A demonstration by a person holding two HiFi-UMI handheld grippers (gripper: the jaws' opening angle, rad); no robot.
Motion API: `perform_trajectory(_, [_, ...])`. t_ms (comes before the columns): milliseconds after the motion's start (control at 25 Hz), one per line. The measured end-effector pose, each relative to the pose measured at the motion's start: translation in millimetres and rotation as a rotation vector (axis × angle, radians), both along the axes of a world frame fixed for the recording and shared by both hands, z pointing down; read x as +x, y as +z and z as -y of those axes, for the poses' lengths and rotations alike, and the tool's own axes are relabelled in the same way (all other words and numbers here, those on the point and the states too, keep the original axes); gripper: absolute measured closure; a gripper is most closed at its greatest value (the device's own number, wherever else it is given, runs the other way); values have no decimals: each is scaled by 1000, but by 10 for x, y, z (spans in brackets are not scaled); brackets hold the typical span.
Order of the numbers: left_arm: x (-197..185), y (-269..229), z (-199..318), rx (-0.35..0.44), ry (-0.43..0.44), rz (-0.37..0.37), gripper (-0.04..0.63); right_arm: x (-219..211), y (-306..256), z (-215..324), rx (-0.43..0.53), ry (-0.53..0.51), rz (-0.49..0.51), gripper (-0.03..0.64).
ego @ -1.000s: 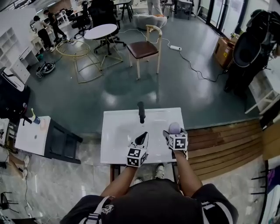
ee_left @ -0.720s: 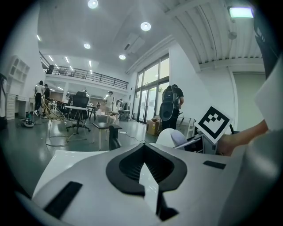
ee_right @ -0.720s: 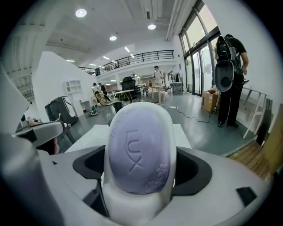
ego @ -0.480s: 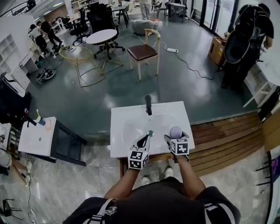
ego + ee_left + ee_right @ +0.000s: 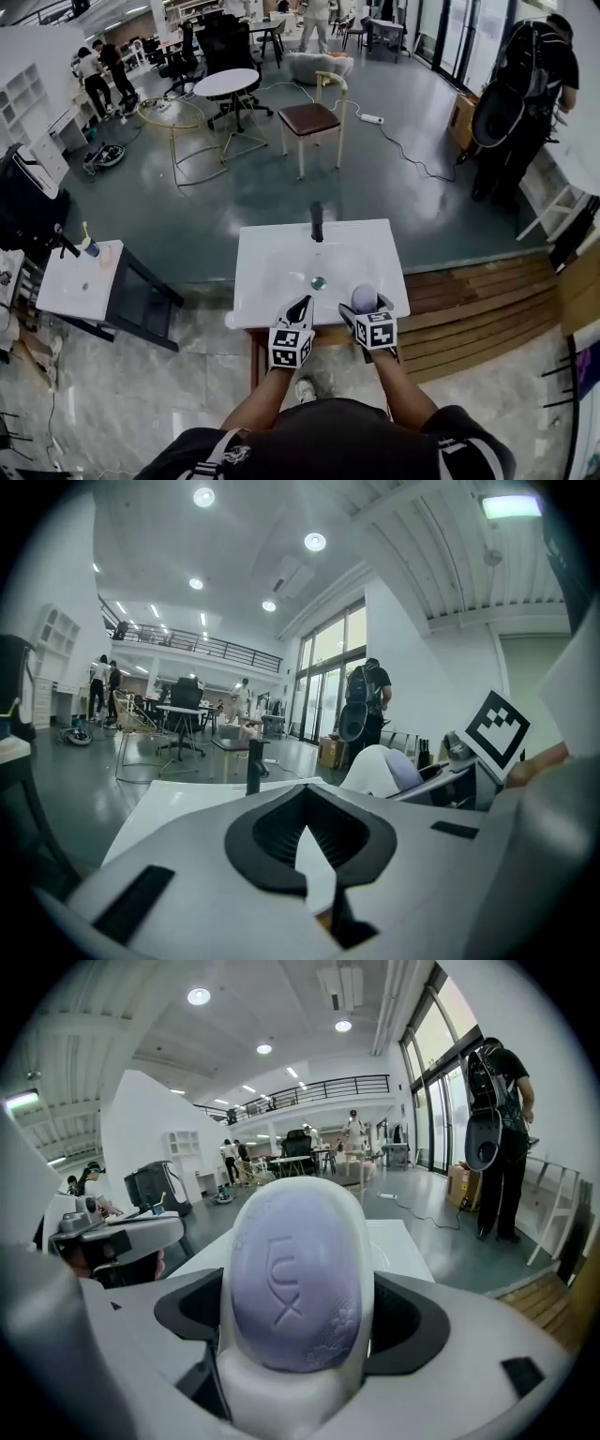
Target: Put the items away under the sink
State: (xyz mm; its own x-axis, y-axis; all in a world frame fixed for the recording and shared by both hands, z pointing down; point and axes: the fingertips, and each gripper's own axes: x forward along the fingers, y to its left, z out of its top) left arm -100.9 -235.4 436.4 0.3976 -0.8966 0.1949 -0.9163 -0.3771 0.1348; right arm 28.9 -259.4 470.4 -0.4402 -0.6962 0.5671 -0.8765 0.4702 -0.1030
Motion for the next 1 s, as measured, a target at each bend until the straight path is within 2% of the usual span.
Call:
perform_trajectory(200, [91,77,-351,-6,-52,1,589,54,-13,-329,20,-45,16,150])
perform_trajectory(360, [289,136,-788,-23,-94,-22,588,215,-12,-732,3,-63,56,150])
perform_trajectory(600, [618,94,-1511,-31,-157,-41,588,526,-41,-1402,9,-99,53,150])
perform_trajectory(880, [892,17,-2260,7,-182,-29,588,790,14,-2083,10,-115,68,150])
perform_trajectory(1000, [976,43,-2444,-11,-205,-10,588,897,49,-2296,7,-122,72,150])
